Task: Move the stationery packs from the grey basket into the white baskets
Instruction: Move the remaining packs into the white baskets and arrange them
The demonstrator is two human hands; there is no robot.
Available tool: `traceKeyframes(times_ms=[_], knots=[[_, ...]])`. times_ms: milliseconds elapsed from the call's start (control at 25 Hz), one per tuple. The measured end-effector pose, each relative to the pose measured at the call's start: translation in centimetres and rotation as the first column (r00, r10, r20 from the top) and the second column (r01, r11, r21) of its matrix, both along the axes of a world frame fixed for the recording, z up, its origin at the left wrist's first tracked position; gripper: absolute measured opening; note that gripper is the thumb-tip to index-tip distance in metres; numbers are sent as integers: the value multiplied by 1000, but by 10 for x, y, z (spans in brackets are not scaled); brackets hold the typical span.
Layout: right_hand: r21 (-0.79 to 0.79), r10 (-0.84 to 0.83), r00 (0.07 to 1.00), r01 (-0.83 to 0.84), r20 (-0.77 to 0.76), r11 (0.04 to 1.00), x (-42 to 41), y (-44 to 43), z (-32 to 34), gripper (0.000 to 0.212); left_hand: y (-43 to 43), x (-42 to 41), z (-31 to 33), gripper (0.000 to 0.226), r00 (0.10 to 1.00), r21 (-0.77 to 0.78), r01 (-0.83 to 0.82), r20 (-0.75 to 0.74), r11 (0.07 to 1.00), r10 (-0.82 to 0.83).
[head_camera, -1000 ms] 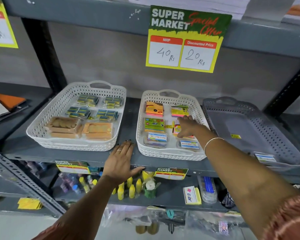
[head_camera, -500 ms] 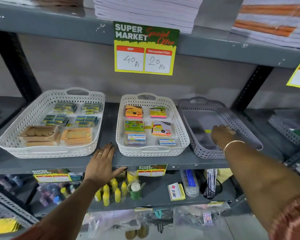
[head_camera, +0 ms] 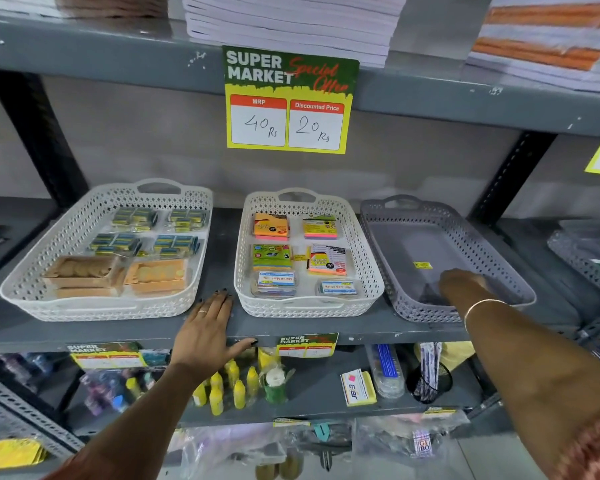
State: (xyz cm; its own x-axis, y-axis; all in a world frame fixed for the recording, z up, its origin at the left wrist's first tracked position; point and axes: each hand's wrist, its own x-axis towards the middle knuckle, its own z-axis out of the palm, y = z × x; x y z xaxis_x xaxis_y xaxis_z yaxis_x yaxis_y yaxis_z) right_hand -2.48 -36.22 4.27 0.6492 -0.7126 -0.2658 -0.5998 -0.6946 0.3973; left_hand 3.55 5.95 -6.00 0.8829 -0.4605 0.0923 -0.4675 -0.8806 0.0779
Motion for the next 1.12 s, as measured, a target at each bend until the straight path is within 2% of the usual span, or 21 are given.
traceKeyframes(times_ms=[80,120,200,320,400,480,560,680,1000,1120], knots=[[-56,25,1000,-25,-3,998,7,10,13,45,0,0,0,103,1000,-1,-2,-3,1000,2],[-78,25,999,-21,44,997,14,19,24,48,0,0,0,103,1000,-4,-3,-4,1000,3],[-74,128,974,-115,190,991,33,40,44,52,0,0,-1,104,1000,-10,-3,-6,1000,3],[-79,313,874,-307,370,949,62,87,71,54,0,0,0,106,1000,-16,0,-6,1000,0],[-62,449,820,-459,354,887,75,121,78,54,0,0,1,106,1000,-23,3,-5,1000,-3],[41,495,824,-524,276,851,77,150,69,50,0,-1,2,107,1000,-31,7,5,999,-7],[128,511,844,-532,165,837,71,169,56,46,0,-1,1,106,1000,-38,18,3,999,-18],[131,526,847,-532,74,837,64,176,40,52,1,2,-1,106,999,-54,32,11,998,-32],[153,567,823,-565,35,811,59,173,21,50,2,3,-4,108,998,-57,61,26,997,-59],[169,586,810,-582,33,795,59,172,21,54,3,1,-1,108,996,-112,86,29,990,-83]])
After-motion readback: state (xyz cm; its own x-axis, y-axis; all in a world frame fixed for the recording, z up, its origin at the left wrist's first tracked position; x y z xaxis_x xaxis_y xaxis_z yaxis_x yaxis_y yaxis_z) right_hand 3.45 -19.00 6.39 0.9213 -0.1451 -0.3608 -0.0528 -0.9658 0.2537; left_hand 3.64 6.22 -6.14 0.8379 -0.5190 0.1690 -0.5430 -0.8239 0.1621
